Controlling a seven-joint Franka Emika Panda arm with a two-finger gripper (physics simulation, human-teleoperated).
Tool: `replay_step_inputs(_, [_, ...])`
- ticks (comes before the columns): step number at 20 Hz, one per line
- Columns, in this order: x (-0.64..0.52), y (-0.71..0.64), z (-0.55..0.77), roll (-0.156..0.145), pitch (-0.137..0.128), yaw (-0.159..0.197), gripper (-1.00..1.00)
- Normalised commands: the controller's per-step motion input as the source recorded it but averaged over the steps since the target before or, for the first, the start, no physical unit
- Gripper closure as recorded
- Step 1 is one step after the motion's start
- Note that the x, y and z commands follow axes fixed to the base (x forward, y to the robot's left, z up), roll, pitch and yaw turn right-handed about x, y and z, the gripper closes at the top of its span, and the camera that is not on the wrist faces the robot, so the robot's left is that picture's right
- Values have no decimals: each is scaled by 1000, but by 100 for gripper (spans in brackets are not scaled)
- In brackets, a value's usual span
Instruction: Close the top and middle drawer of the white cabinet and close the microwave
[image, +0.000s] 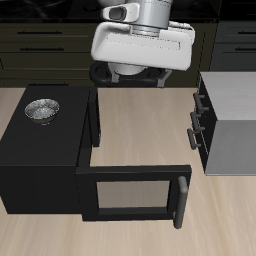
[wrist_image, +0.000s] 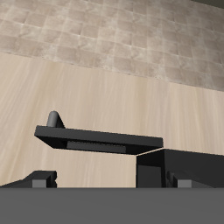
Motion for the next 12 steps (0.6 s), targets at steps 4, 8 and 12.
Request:
replay_step_inputs(4, [106, 62, 21, 6, 9, -35, -100])
replay_step_inputs(8, [151, 86, 69, -14, 0, -6, -100])
replay_step_inputs(12, [273, 50, 87, -23, -20, 3, -100])
